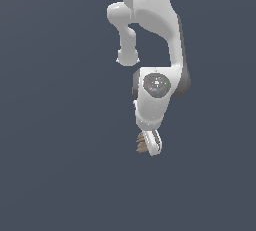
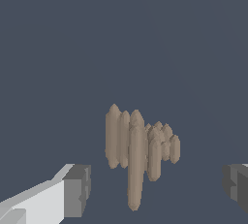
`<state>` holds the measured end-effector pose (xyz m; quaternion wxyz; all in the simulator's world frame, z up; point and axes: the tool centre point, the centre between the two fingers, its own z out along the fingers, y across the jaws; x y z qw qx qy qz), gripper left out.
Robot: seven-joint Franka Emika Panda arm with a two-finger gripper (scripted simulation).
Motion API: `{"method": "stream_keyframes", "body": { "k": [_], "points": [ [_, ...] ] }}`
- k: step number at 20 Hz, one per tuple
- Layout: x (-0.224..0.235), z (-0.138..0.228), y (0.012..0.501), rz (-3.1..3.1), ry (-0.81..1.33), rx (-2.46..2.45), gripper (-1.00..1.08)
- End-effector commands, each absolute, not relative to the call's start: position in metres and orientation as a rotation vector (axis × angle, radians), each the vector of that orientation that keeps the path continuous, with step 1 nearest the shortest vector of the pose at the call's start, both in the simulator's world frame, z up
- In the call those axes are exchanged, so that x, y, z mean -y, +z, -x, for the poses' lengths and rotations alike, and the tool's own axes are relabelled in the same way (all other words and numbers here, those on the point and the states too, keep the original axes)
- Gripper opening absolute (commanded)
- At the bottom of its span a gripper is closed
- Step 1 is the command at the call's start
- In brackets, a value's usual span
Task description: Pick up the object and move it to a goal position.
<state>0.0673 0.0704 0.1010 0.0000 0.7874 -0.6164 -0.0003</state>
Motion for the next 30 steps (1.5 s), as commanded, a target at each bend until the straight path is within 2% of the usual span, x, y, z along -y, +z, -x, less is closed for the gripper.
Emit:
{"method": "stream_keyframes", "body": {
  "k": [1,12,18,19,30],
  "points": [
    [-0.070,-0.067,0.101,-2.474,-0.001,1.937,1.00],
    [-0.070,-0.066,0.056,-2.469,0.000,1.942,1.00],
    [-0.070,-0.068,0.051,-2.469,0.000,1.942,1.00],
    [-0.070,-0.068,0.051,-2.469,0.000,1.942,-1.00],
    [-0.070,-0.067,0.051,-2.469,0.000,1.942,-1.00]
  ]
}}
